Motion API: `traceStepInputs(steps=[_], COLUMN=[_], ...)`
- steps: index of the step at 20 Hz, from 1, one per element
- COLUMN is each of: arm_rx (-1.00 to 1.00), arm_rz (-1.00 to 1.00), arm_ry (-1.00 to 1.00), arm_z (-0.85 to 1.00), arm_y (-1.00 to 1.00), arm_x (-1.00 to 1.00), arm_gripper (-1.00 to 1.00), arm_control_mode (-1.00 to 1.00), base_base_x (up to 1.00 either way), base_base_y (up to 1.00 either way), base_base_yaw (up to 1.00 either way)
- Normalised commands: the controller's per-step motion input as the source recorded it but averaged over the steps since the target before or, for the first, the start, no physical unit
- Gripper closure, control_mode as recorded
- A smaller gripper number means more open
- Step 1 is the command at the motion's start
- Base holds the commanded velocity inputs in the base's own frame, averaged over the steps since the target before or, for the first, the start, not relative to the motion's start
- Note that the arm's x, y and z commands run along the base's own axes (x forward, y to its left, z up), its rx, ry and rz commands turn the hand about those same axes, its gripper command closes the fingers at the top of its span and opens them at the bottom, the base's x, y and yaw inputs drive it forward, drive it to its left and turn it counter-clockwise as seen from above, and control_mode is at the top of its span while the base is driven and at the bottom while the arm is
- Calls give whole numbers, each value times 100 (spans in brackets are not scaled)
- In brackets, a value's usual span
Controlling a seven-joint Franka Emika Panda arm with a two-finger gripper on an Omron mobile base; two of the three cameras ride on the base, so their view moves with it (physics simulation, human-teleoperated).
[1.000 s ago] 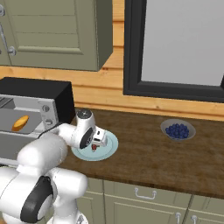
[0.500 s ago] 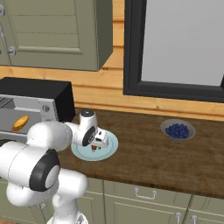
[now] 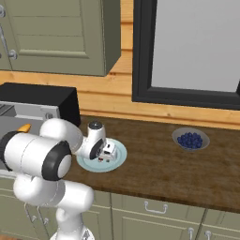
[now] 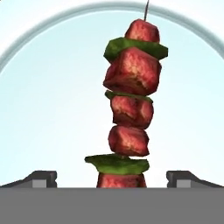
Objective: Pick up the kebab skewer and baguette bread, and place them inside the toaster oven. Close the toaster oven door and start by setting the timer.
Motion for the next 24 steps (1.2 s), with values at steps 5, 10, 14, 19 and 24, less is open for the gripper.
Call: traceStepInputs(steps=[5, 10, 14, 19, 24], arm_rx=[0, 0, 0, 0, -1], arm_rz=[0, 0, 1, 12, 23], arm_ry=[-3, -3, -6, -17, -20], arm_z=[-16, -16, -22, 6, 75], arm_y=[0, 0, 0, -14, -6], arm_x=[37, 20, -1, -30, -86], arm_gripper=[-100, 100, 100, 100, 100], arm_control_mode=[-100, -100, -100, -100, -100], base_base_x=[0, 0, 0, 0, 0], base_base_y=[0, 0, 0, 0, 0], base_base_yaw=[0, 0, 0, 0, 0])
